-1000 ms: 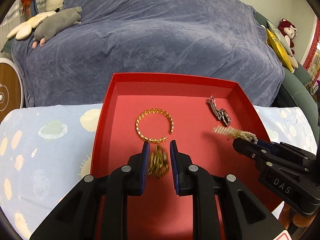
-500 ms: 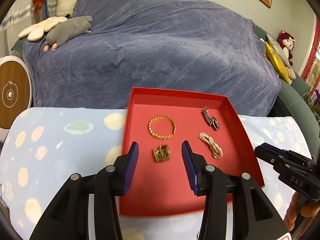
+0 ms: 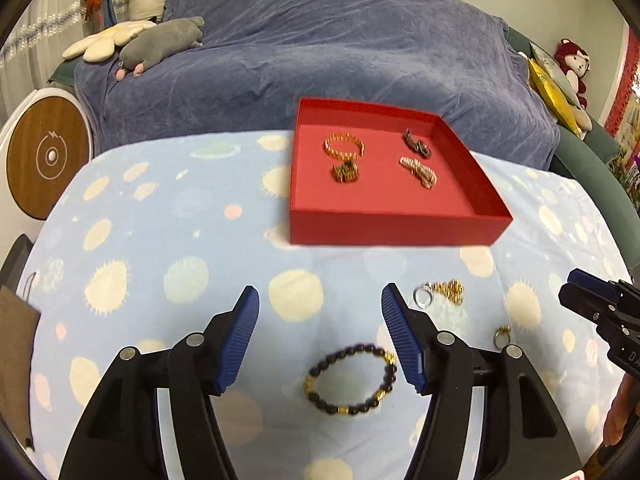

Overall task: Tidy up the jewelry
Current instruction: 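Close the left tool on the black bead bracelet while the right tool approaches the gold ring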

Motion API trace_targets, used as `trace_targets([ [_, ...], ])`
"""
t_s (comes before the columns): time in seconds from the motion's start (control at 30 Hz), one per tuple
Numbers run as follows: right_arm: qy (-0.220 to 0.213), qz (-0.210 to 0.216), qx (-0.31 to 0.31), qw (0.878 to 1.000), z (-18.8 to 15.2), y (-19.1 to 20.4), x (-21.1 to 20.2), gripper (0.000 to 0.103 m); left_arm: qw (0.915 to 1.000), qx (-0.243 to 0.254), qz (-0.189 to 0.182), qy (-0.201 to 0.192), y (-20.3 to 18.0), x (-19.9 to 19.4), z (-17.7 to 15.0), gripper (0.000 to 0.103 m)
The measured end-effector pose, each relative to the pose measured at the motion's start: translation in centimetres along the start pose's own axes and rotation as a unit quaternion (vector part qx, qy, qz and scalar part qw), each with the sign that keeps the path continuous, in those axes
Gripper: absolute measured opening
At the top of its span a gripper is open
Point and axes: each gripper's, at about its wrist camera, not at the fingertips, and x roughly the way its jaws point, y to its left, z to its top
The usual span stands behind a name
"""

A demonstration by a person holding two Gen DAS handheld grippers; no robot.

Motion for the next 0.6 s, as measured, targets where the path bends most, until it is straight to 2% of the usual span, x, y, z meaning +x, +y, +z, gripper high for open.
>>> trace_targets([
  [0.07, 0.008, 0.008, 0.003, 1.000, -1.0, 0.2, 0.2, 0.034, 0.9999, 0.000, -0.005, 0.016, -0.1, 0.3, -1.6, 0.069],
  [0.3, 0.026, 0.002, -0.019, 0.999, -2.6, 0.9, 1.4, 0.034, 0.9979, 0.047, 0.015, 0.041, -1.1, 2.3, -4.9, 0.069],
  [0.6, 0.045, 0.009, -0.023, 0.999, -3.0, 1.1, 3.3, 0.034, 0.9974, 0.049, 0.022, 0.049, -0.7, 4.4, -5.1, 0.065],
])
